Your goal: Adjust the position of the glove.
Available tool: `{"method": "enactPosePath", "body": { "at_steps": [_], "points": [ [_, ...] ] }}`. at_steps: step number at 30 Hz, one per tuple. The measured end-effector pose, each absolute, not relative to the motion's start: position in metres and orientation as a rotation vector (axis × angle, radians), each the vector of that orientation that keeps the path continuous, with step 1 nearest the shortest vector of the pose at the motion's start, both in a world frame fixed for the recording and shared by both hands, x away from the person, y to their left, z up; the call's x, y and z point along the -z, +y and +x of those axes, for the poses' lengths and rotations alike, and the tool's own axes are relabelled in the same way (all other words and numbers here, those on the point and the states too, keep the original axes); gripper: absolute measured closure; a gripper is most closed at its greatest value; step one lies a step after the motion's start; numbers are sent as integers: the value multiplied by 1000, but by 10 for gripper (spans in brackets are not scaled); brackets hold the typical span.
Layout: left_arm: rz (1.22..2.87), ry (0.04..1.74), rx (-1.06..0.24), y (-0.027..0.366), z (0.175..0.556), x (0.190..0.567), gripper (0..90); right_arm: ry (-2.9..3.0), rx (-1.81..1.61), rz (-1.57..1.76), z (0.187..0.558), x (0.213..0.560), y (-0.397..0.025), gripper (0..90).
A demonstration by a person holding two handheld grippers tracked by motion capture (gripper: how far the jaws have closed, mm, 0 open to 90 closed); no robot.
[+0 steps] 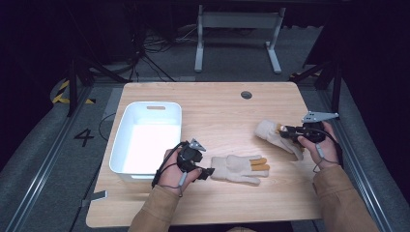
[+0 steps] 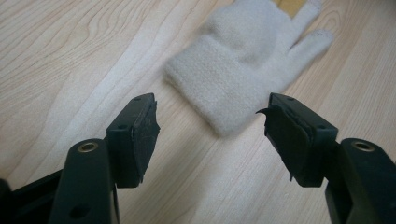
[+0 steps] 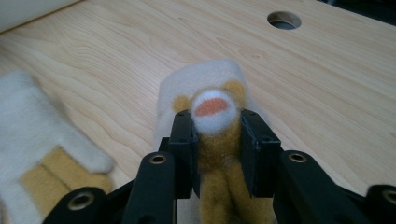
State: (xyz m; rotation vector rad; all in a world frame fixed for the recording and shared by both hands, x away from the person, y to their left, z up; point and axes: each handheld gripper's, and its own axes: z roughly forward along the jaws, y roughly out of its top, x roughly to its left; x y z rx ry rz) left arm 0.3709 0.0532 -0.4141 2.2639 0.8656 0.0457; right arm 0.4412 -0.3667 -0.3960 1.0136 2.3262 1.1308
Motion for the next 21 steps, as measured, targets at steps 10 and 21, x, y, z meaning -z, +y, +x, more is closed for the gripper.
{"method": "enactPosePath", "body": {
  "at_steps": [10, 21],
  "points": [
    [2252, 855, -45, 52, 372, 412, 354, 2388, -1170, 887, 433, 385, -359, 687],
    [2248, 855, -48, 53, 371, 410, 352, 2464, -1220, 743, 424, 374, -338, 687]
  ]
}}
